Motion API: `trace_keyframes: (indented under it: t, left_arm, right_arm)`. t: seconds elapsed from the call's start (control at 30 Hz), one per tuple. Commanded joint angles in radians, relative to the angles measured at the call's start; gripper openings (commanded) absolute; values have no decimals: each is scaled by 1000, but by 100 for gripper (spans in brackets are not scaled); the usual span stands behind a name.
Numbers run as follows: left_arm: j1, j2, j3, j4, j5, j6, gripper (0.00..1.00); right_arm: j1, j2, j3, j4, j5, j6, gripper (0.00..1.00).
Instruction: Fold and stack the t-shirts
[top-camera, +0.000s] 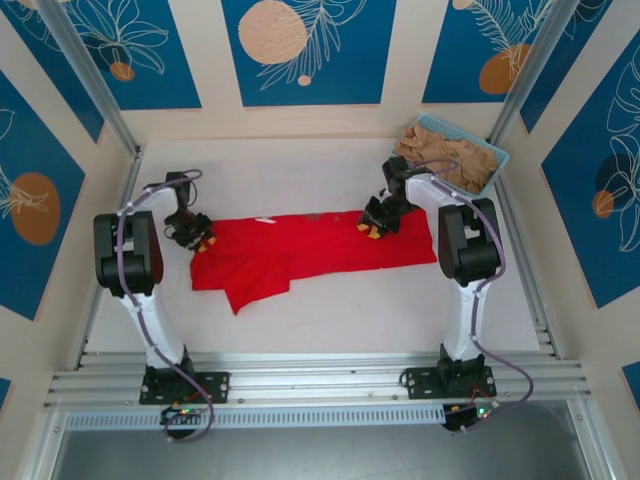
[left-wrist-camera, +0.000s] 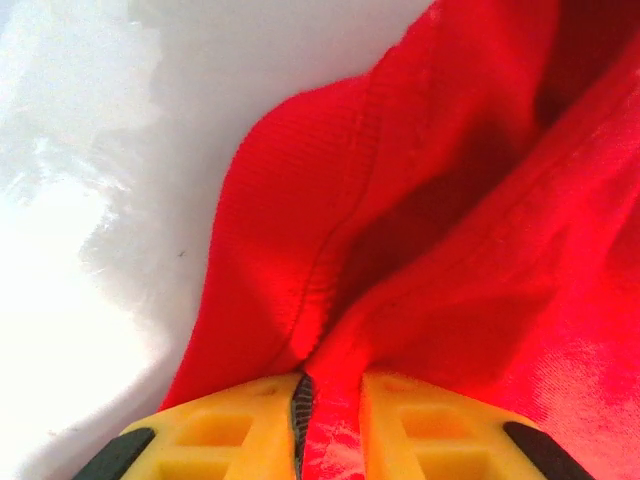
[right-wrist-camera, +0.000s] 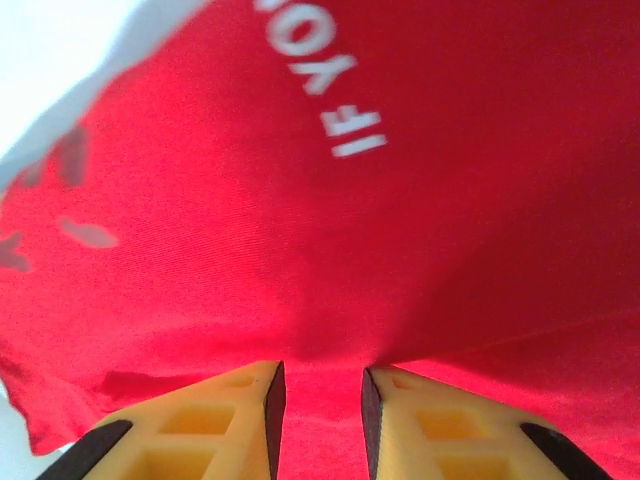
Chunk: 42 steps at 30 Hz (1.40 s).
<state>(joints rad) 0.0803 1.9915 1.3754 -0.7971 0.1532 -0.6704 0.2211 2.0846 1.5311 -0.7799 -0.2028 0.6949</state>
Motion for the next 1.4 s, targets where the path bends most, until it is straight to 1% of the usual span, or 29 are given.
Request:
trace_keyframes:
  t: [0.0,0.17,0.27,0.33,0.43,0.57,0.8,0.9,0.97,1.07,1.13,1.37]
  left_arm:
    - [19,-14,-41,-32,-108,24,24]
    - [5,-156,-62,18,-74,45,35]
    - [-20,-226,-89,26,-15,51,36]
    - [-37,-251,-127,10,25,52,35]
    - [-43,-269,-188,-17,17,46,35]
    - [-43,-266,-236,-15,-9,48,35]
    - [-43,-229,-270,32,-11,59,36]
    - [-45,-223,-283,73,11,49,32]
    - [-45,-220,-280,80,14,46,24]
    - [-45,-239,-273,67,9,44,9]
    - [-45,-271,-267,47,11,35,3]
    - [-52,-334,-246,-25,47,-18,0]
  right_arm:
    - [-4,3,-8,-47,10,1,29]
    - [30,-55,-31,-34,10,-25,28]
    - [63,-112,-57,13,-27,-45,29]
    - [87,-159,-93,92,-109,-64,30]
    - [106,-216,-136,169,-194,-59,34]
    - [105,-259,-186,280,-321,-9,39]
    - [106,-280,-184,280,-332,-2,40]
    - [104,-284,-186,277,-328,2,40]
    - [104,-285,-188,275,-325,3,39]
    - [105,-281,-187,268,-317,5,39]
    - [104,-279,-187,265,-311,5,39]
    - [102,-261,-175,251,-299,6,38]
